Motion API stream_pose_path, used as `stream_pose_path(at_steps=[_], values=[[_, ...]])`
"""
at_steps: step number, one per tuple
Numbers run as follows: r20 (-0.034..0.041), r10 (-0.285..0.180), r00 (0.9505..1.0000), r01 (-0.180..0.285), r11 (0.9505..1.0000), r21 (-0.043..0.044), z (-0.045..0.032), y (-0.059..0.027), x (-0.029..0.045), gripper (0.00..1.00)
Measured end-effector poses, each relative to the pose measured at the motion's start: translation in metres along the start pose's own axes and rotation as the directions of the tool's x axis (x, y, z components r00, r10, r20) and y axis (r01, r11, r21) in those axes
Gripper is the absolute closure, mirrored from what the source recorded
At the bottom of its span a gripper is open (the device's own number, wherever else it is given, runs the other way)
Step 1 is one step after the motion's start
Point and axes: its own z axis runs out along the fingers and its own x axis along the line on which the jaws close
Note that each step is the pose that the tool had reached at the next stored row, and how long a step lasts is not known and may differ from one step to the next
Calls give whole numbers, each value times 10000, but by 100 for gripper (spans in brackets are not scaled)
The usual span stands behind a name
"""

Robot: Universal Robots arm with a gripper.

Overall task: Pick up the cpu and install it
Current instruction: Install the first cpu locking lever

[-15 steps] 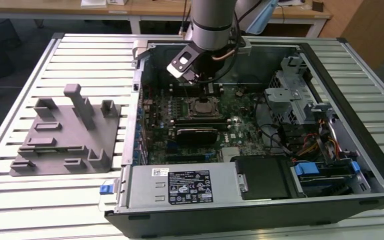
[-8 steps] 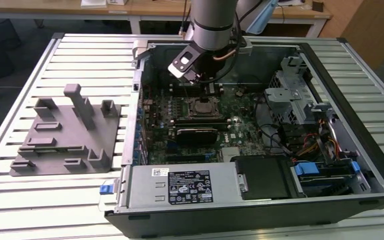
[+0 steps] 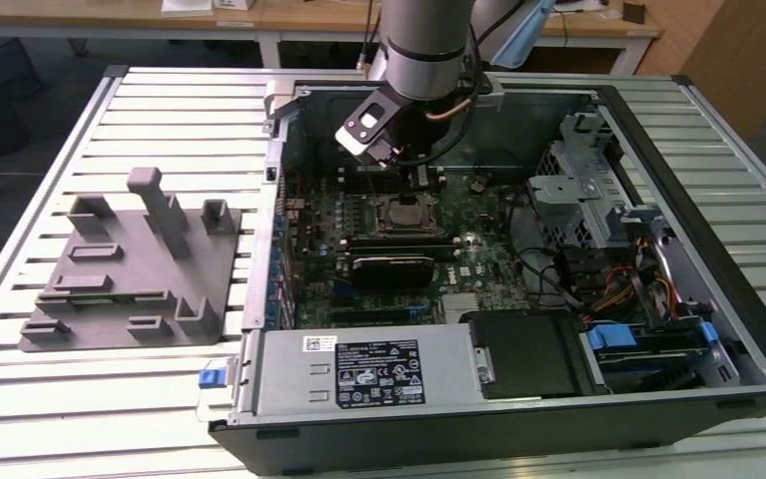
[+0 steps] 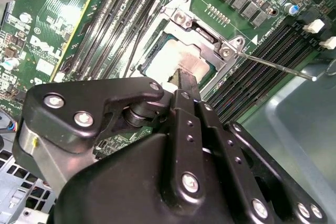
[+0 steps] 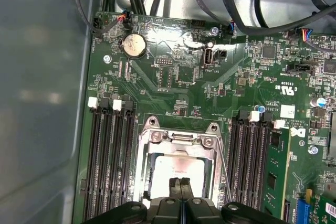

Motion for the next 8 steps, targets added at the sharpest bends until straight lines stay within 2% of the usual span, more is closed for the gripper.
stream_pose_path(at_steps=[4,8], values=[[-2,1,10000,-1,10000,30,-22,0,-1,89],[-3,1,10000,-1,10000,31,-79,1,-1,89]])
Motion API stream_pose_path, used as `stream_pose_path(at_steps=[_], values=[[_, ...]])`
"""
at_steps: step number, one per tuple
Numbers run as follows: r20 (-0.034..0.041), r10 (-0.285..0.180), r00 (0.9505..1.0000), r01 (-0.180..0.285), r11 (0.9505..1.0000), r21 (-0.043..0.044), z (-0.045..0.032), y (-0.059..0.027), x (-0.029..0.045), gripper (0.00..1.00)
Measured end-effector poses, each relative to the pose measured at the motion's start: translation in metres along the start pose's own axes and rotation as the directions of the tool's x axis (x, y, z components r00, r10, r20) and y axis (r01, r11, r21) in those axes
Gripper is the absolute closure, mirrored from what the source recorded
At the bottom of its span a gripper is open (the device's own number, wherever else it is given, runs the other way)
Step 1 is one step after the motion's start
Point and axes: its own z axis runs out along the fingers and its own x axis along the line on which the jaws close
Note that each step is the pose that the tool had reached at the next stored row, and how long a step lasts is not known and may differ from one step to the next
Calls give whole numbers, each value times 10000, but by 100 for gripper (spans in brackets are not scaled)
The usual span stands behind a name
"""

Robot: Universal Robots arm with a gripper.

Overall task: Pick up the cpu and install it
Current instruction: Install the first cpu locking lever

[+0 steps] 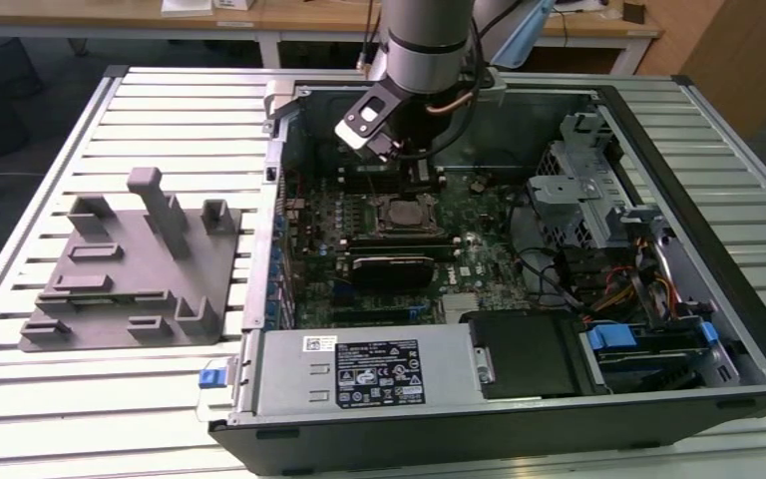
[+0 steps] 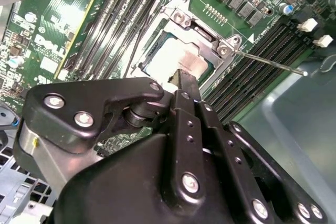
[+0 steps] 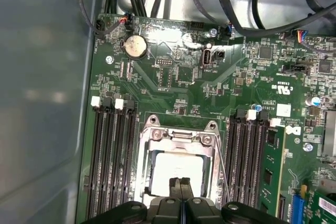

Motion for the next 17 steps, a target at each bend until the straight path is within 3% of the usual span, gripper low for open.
stream_pose_path(at_steps=[7,17], values=[[1,-1,10000,1,10000,0,-4,0,-2,89],[0,-1,10000,1,10000,0,-97,1,-2,89]])
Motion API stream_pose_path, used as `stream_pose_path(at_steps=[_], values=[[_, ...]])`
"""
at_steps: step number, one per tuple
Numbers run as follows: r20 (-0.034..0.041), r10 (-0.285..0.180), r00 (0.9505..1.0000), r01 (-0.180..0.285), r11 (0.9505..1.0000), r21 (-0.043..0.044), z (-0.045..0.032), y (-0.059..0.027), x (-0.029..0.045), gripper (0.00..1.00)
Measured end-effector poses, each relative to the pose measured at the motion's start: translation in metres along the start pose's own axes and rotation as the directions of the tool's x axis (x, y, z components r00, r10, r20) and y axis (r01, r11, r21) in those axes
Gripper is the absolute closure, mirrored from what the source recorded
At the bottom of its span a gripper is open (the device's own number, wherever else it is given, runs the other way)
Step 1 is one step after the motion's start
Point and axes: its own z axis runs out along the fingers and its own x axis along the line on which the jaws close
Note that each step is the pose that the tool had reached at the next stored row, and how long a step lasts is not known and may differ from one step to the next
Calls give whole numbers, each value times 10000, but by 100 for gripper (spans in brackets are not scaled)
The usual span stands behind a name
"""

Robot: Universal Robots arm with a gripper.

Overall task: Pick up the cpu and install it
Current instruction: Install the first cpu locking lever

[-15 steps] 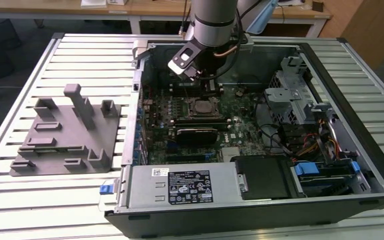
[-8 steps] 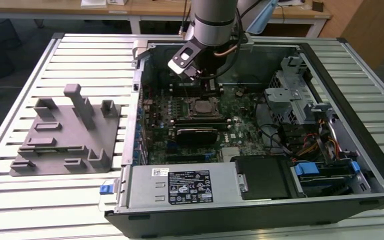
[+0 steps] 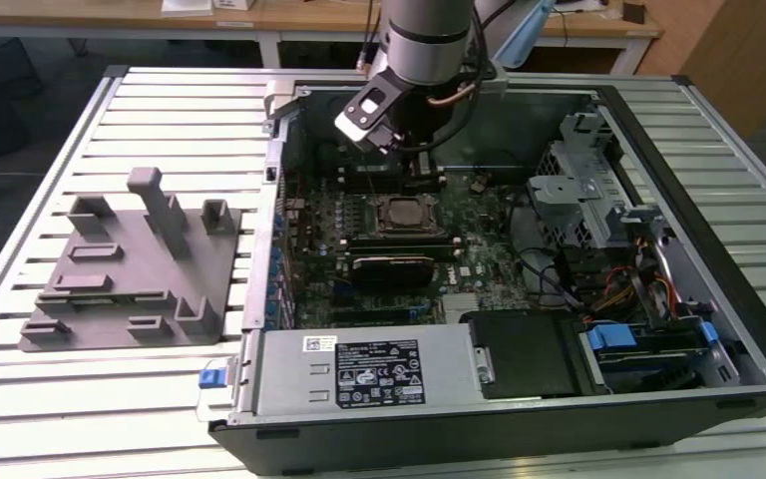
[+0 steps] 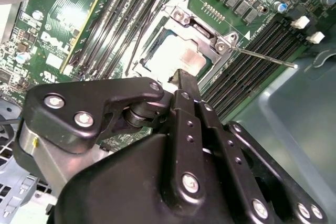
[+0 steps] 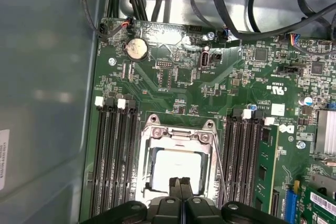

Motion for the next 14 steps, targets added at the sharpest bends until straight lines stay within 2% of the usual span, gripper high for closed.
stream_pose_path(at_steps=[14], values=[[1,0,10000,0,10000,1,-140,1,0,89]])
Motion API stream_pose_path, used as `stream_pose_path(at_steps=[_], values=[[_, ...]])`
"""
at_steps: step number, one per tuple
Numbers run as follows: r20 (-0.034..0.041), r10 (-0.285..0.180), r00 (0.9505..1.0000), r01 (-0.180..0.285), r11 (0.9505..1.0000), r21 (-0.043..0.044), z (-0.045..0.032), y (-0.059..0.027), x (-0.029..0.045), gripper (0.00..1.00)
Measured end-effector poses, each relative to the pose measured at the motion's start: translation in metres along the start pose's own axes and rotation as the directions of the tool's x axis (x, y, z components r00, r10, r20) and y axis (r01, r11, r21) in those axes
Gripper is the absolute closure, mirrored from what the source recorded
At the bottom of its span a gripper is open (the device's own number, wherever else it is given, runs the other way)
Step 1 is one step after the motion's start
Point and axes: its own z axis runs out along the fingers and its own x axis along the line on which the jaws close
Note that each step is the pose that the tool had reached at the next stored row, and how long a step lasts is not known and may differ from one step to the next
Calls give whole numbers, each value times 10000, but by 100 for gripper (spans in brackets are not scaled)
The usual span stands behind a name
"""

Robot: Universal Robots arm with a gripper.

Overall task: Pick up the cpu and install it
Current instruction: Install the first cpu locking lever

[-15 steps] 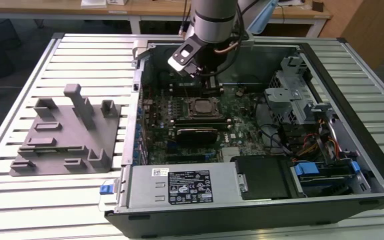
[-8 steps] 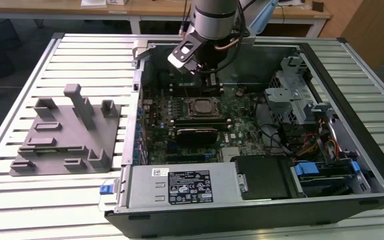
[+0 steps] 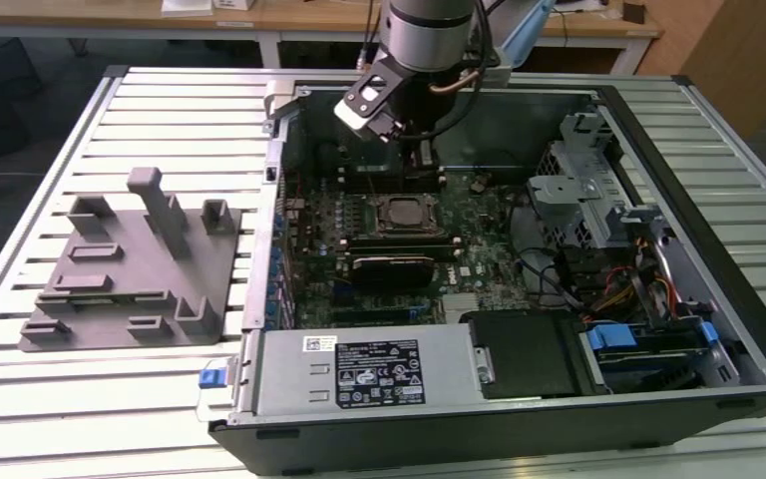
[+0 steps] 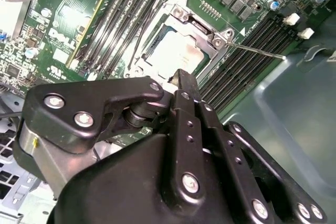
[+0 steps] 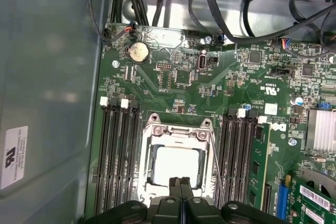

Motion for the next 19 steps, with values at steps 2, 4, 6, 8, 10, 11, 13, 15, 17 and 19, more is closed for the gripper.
stream_pose_path(at_steps=[2,4,6,8,10,11,13,15,17,19], values=[[-1,0,10000,0,10000,-1,-23,0,0,89],[-1,0,10000,0,10000,-1,-50,0,0,89],[-1,-31,10000,31,10000,-1,-52,1,0,89],[-1,-355,9994,355,9994,-2,-51,0,0,89],[-2,-713,9975,713,9975,-2,-48,0,0,89],[-4,-908,9959,908,9959,-2,-45,0,0,89],[-6,-1265,9920,1265,9920,-4,-41,0,0,89],[-6,-1621,9868,1621,9868,-3,-38,0,0,89],[-5,-1974,9803,1974,9803,-4,-37,0,0,89],[-7,-2340,9722,2340,9722,-7,-33,0,0,89]])
